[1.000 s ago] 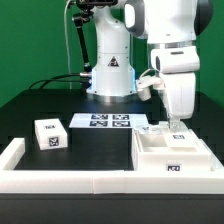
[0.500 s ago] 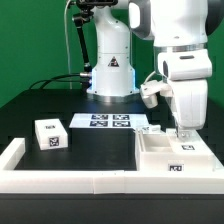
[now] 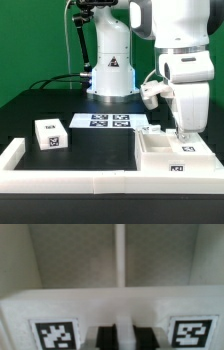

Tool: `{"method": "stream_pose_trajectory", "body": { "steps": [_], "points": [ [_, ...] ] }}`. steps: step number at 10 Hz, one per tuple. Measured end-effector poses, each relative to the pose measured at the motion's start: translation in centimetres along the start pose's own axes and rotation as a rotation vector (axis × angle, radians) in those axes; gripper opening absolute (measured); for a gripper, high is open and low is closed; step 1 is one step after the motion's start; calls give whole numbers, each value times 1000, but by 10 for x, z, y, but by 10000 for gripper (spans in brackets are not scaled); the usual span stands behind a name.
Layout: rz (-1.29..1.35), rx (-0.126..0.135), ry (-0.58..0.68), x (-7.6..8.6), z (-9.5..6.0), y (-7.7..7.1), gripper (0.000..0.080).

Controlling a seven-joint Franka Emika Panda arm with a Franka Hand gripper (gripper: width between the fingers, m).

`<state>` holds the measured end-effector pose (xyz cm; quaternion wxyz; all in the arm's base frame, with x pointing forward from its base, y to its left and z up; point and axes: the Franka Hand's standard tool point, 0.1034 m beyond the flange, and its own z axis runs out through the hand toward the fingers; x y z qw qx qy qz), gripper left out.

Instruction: Assemble cabinet

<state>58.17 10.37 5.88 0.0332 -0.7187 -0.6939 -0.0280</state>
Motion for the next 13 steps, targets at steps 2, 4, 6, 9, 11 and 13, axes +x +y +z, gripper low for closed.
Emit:
{"method": "stream_pose_trajectory", "body": {
  "steps": [2, 4, 6, 9, 11, 13],
  "points": [
    [-1, -1, 0, -1, 0, 0, 69],
    [3, -5, -3, -3, -4, -2, 238],
    [34, -66, -3, -2, -22, -17, 411],
    [28, -110, -19, -8, -37, -68, 751],
    [6, -115, -14, -10, -24, -96, 786],
    [5, -96, -18, -12, -19, -104, 797]
  ]
}}
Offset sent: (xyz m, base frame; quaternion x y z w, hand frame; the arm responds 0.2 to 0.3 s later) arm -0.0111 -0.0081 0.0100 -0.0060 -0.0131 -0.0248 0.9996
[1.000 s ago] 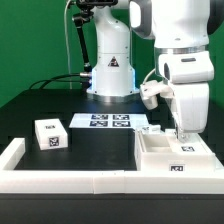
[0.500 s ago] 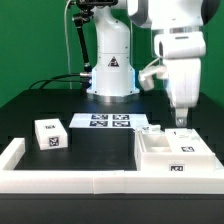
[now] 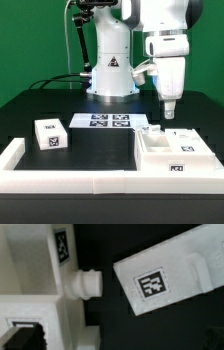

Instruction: Assemble cabinet

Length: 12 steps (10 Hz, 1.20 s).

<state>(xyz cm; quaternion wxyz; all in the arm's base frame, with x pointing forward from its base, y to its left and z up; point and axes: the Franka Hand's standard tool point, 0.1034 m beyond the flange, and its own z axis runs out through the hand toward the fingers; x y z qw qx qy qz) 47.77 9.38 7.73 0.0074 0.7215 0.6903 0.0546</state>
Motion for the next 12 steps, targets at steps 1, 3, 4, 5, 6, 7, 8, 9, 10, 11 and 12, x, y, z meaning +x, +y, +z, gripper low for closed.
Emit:
{"method": "stream_pose_trajectory", "body": {
  "steps": [1, 3, 4, 5, 6, 7, 8, 9, 10, 11, 12],
  "points": [
    [0, 1, 0, 0, 0, 0, 797],
    [-64, -10, 1, -1, 1, 0, 797],
    [-184, -41, 6, -4, 2, 0, 797],
    [-206, -30, 3, -4, 5, -6, 797],
    [-265, -27, -3, -3, 6, -10, 797],
    [-310, -25, -8, -1, 8, -13, 797],
    [-345, -20, -13, 0, 10, -17, 797],
    [-340, -20, -14, -1, 10, -17, 797],
    [-339, -20, -14, -1, 10, -17, 797],
    [-339, -20, -14, -1, 10, -17, 797],
    [-346, -17, -14, -2, 11, -18, 797]
  ]
}}
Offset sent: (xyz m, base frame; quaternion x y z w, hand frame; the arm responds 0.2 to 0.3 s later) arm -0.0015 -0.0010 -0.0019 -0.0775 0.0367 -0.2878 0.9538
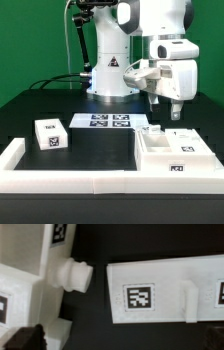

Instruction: Assemble cabinet

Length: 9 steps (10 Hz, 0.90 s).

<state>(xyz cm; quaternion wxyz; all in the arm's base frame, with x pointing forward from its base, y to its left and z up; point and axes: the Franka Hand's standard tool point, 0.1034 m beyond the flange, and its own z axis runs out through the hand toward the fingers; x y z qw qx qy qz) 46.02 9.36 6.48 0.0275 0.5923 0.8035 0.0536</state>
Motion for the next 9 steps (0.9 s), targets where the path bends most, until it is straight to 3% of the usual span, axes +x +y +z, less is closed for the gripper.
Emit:
{"method": "stream_pose_trajectory", "body": {
  "steps": [3, 6, 9],
  "points": [
    [-40, 45, 19, 1, 17, -20, 797],
    [-32, 64, 42, 2, 33, -37, 797],
    [-21, 83, 52, 2, 41, -44, 797]
  ]
}}
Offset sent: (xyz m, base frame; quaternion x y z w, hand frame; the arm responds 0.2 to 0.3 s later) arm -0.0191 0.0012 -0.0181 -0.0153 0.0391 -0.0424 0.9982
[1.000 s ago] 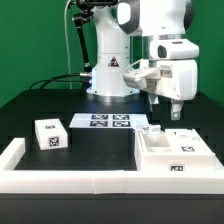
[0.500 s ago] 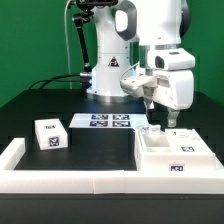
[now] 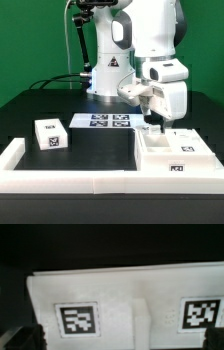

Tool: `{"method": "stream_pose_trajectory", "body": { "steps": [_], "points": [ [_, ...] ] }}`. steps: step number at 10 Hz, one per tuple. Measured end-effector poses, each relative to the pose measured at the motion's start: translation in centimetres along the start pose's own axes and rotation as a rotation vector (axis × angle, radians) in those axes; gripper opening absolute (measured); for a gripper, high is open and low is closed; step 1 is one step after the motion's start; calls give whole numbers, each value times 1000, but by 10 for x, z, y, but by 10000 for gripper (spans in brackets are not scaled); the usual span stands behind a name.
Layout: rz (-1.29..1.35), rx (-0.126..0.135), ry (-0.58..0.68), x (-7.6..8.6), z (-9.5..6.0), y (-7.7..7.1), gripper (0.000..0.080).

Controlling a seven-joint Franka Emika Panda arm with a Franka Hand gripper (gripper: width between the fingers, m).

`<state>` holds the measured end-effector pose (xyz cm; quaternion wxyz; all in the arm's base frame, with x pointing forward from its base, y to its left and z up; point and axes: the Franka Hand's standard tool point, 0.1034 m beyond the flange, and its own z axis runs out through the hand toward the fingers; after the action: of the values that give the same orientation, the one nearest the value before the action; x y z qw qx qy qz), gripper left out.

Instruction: Assemble cabinet

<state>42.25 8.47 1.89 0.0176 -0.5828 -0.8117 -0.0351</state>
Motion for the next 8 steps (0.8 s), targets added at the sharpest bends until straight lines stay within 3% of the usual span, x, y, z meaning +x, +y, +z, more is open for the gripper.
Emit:
{"method": "stream_pose_trajectory", "body": {
  "steps": [2, 5, 6, 7, 8],
  "points": [
    [5, 7, 4, 1, 3, -2, 797],
    [7, 15, 9, 1, 7, -5, 388],
    [8, 17, 10, 1, 8, -6, 388],
    [8, 17, 10, 1, 8, -6, 178],
    [9, 17, 10, 1, 8, -6, 66]
  ]
}}
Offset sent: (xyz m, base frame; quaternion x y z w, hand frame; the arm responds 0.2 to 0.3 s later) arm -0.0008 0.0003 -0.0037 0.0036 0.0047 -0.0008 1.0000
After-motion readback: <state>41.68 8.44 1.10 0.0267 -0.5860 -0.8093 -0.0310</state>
